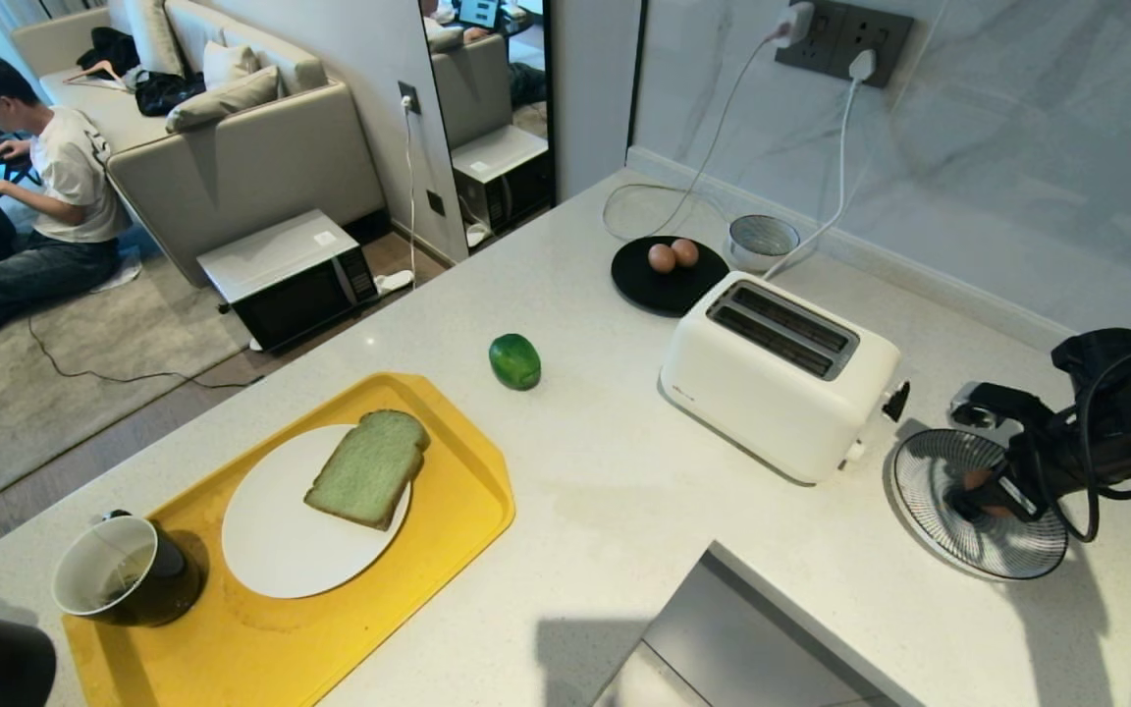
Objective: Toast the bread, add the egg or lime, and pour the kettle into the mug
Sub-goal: Pick up the egg
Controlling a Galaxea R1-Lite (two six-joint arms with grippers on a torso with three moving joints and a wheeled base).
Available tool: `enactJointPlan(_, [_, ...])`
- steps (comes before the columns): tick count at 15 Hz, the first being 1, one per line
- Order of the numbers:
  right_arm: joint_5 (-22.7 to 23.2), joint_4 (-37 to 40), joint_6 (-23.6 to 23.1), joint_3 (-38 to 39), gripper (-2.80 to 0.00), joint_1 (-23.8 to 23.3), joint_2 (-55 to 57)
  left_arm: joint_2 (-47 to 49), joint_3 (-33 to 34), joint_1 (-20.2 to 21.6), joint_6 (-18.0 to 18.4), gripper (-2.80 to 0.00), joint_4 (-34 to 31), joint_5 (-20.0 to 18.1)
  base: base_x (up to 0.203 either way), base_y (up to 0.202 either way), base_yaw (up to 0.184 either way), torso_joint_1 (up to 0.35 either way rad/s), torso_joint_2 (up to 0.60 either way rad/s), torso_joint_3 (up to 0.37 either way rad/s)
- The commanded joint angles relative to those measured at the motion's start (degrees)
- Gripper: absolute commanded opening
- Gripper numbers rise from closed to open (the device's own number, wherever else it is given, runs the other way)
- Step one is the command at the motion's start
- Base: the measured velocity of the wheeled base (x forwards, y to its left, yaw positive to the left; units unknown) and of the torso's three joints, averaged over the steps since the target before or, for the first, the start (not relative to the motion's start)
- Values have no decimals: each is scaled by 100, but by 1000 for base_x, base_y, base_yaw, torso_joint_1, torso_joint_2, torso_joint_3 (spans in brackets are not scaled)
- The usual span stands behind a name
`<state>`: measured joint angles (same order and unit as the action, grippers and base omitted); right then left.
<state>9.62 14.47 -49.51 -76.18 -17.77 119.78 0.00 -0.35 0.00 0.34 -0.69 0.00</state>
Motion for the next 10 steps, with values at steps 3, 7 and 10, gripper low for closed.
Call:
enactJointPlan(3, [8, 12, -33, 33, -280, 2, -83, 9, 0, 0, 2, -280, -1, 0, 0, 0, 0, 0, 0, 0])
enactJointPlan(7, [16, 12, -25, 44, -280, 9, -181, 9, 0, 0, 2, -280, -1, 0, 0, 0, 0, 0, 0, 0])
enactJointPlan(10, [16, 19, 8, 43, -280, 11, -457, 9, 0, 0, 2, -280, -1, 0, 0, 0, 0, 0, 0, 0])
